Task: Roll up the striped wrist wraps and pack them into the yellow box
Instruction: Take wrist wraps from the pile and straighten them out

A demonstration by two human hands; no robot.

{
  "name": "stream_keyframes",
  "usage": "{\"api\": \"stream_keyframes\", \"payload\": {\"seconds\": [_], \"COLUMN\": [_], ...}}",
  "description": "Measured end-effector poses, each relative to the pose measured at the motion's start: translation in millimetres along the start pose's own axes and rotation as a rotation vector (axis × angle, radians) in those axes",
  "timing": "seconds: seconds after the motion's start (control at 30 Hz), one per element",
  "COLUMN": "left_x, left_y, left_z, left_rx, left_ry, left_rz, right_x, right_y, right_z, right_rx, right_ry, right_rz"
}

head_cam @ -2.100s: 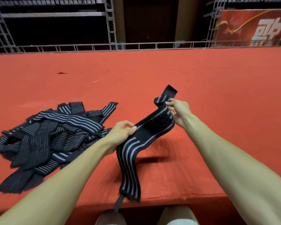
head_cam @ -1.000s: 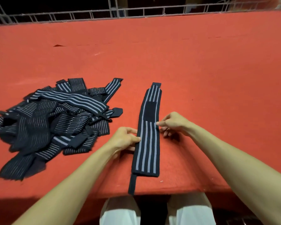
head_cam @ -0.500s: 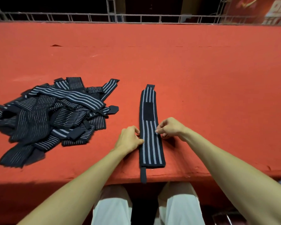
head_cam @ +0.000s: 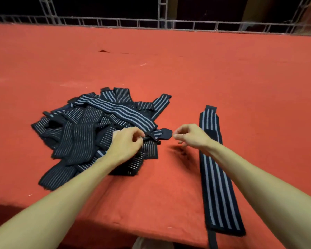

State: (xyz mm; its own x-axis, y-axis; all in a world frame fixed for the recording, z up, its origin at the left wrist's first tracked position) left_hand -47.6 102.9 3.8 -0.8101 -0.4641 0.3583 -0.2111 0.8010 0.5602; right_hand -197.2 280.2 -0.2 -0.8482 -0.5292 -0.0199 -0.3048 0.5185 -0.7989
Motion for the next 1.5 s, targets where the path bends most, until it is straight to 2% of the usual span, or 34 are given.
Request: {"api": "stream_keyframes", "payload": {"seconds": [0.07,0.2,0.3,0.4,0.5,0.6,0.7,0.77,0.83,0.9,0.97,1.1,1.17,1.27,1.37,1.5], "left_x": [10,8,8,7,4,10,26,32,27,29,28,5,-11,-41,-74,-94], "left_y": [-24,-62,-70,-70,-67,-62,-44,-26,0,12,20,80,105,140,165,163], "left_z": [-3,14,18,15,18,17,8,3,2,4,6,11,19,36,55,62], "left_rx": [0.004,-0.234,-0.295,-0.291,-0.231,-0.208,-0.195,-0.364,-0.715,-1.047,-1.19,-1.139,-1.104,-1.055,-0.985,-0.78], "left_ry": [0.07,0.122,0.168,0.193,0.183,0.114,0.011,0.023,0.078,0.156,0.17,0.02,-0.044,-0.144,-0.311,-0.556], "left_rz": [-0.028,-0.182,-0.176,-0.126,-0.069,-0.226,-0.432,-0.557,-0.709,-0.83,-0.856,-0.752,-0.741,-0.753,-0.728,-0.649], "right_x": [20,55,69,75,73,68,61,49,25,18,11,-32,-51,-76,-103,-117], "right_y": [-14,-32,-38,-37,-41,-52,-63,-71,-75,-75,-72,-50,-32,1,33,56], "right_z": [19,54,65,78,77,65,58,48,23,8,-6,-61,-79,-101,-118,-115], "right_rx": [-0.009,-0.117,-0.16,-0.103,-0.076,0.043,0.245,0.47,0.614,0.658,0.624,0.459,0.321,0.172,-0.045,-0.209], "right_ry": [-0.003,0.042,0.1,0.079,0.194,0.289,0.193,0.129,0.099,0.053,0.006,0.065,0.12,0.104,0.074,0.041], "right_rz": [-0.04,-0.085,-0.056,0.015,0.007,-0.01,0.021,0.035,0.041,0.038,0.076,0.126,0.151,0.248,0.313,0.33]}}
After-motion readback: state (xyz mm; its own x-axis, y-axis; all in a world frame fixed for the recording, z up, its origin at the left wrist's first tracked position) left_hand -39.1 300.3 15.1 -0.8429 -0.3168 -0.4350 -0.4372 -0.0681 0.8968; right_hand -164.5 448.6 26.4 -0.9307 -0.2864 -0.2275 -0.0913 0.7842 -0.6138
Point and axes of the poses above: each hand's wrist, its own x-axis towards the middle knuckle, its own z-axis out of the palm, y = z × x, the point moved 3 cm from there along x, towards the middle knuckle, and after that the axes turned 7 degrees about y, right-handed, at the moved point
